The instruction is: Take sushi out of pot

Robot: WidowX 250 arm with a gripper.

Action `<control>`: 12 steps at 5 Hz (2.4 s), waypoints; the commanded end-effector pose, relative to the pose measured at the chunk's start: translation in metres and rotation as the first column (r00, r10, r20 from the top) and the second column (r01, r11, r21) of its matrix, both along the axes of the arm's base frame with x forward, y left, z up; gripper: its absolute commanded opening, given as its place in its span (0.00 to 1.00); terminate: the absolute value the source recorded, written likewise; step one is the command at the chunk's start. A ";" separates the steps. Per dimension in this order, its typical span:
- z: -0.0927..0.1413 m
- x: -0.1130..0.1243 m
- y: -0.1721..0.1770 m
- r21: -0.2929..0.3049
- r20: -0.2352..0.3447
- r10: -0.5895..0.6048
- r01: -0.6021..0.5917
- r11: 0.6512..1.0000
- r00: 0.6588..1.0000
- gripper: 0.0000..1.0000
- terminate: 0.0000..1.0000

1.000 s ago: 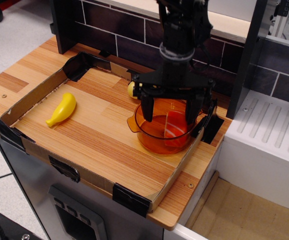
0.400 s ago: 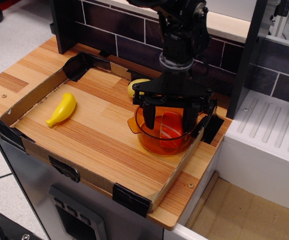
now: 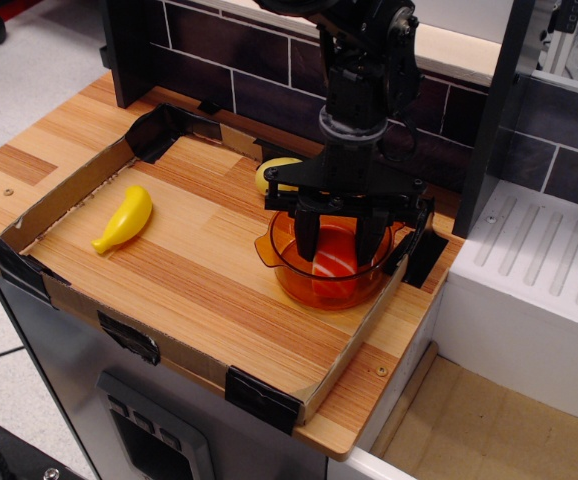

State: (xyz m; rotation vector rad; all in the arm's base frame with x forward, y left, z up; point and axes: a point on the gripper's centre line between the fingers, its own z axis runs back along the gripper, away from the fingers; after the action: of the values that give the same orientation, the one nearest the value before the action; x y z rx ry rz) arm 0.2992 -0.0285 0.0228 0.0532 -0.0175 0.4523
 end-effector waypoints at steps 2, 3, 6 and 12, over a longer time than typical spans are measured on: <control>0.101 -0.012 0.012 -0.102 0.183 0.023 -0.004 0.995 0.983 0.00 0.00; 0.099 -0.034 0.026 -0.134 0.124 -0.013 0.029 0.991 0.992 0.00 0.00; 0.049 -0.061 0.073 -0.051 -0.003 -0.043 0.043 0.998 0.999 0.00 0.00; 0.008 -0.067 0.110 0.058 -0.044 -0.229 0.231 0.971 0.972 1.00 0.00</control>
State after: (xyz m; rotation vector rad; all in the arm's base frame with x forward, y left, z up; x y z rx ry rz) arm 0.2254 0.0759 0.0151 0.1067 0.0489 0.2208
